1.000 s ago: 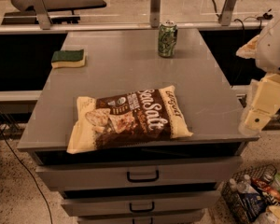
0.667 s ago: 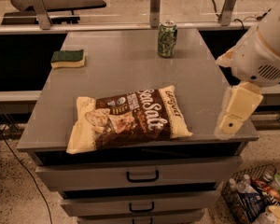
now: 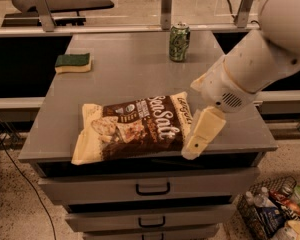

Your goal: Move brown chip bag near sponge

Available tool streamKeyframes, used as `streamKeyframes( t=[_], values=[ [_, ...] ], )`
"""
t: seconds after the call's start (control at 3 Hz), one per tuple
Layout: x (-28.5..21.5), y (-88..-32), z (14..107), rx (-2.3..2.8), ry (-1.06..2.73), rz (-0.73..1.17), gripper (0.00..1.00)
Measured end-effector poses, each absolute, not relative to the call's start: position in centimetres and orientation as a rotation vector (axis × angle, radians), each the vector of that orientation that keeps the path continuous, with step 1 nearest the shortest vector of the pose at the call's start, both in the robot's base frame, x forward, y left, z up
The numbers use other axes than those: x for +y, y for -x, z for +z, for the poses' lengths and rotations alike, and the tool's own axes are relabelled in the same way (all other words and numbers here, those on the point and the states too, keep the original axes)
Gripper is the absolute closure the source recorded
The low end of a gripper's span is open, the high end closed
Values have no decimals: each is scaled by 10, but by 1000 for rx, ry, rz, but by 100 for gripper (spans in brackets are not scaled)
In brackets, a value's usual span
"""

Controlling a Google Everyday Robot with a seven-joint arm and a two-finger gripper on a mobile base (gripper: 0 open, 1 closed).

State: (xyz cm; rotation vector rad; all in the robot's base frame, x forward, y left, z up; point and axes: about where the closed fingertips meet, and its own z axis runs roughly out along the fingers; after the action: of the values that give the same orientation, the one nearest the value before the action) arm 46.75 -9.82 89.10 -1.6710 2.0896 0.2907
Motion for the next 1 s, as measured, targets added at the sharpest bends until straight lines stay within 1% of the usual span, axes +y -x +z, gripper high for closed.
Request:
streamKeyframes(
  t=[0.33, 0.67, 1.0],
  values=[
    [-82, -469, 869, 2085, 1647, 351, 0],
    [-69, -471, 853, 2078, 1613, 378, 18],
    [-69, -474, 851, 2068, 1584, 360, 41]
  ],
)
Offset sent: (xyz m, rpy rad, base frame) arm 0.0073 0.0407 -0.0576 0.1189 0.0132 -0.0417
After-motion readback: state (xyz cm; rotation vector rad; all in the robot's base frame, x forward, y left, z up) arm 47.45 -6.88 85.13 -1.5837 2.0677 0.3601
